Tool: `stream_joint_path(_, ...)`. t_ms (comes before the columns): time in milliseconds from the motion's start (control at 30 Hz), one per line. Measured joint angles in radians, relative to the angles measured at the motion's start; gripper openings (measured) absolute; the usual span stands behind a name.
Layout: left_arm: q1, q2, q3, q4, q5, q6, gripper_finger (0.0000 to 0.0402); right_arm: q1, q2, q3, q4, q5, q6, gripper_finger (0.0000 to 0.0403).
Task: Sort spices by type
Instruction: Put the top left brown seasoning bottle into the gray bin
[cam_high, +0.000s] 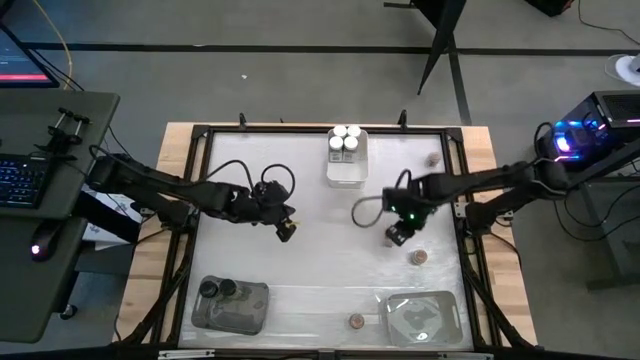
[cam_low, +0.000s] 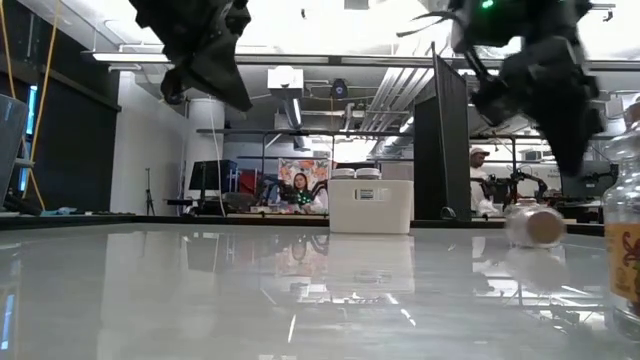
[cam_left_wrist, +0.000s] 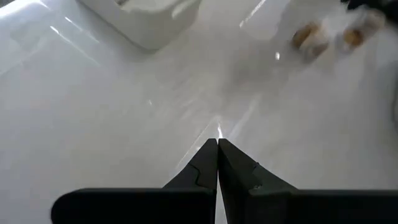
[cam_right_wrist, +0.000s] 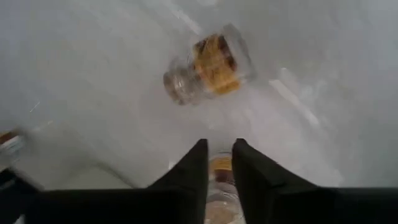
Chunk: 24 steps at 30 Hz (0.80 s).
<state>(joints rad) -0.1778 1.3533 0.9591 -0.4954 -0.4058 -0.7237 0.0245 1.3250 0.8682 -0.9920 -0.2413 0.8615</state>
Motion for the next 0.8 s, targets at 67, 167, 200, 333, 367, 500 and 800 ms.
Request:
stream_joint_path(67,0.002,0.0,-0.011,0.005,0.01,0.043,0.0,0.056,-0.01,-0.035,0.011,0.03,0.11,0.0096)
stream_joint_path(167,0.002,0.0,-0.017,0.005,0.006,0.108,0.0,0.106,-0.01,-0.081,0.042,0.075,0.285,0.0145)
stream_joint_path(200,0.004,0.0,-0.017,0.009,0.005,0.125,0.0,0.109,-0.01,-0.097,0.066,0.077,0.334,0.0161)
stream_joint_path(333,0.021,0.0,-0.017,0.026,0.013,0.166,0.0,0.11,-0.01,-0.119,0.099,0.076,0.461,0.0219)
stream_joint_path(367,0.026,0.0,-0.017,0.029,0.013,0.17,0.0,0.109,-0.01,-0.119,0.101,0.082,0.472,0.023)
stream_joint_path(500,0.043,0.0,-0.017,0.033,0.014,0.178,0.0,0.108,-0.01,-0.119,0.1,0.115,0.532,0.0252)
stream_joint_path(800,0.053,0.0,-0.017,0.04,0.047,0.178,0.0,0.107,0.058,-0.119,0.09,0.134,0.604,0.0255)
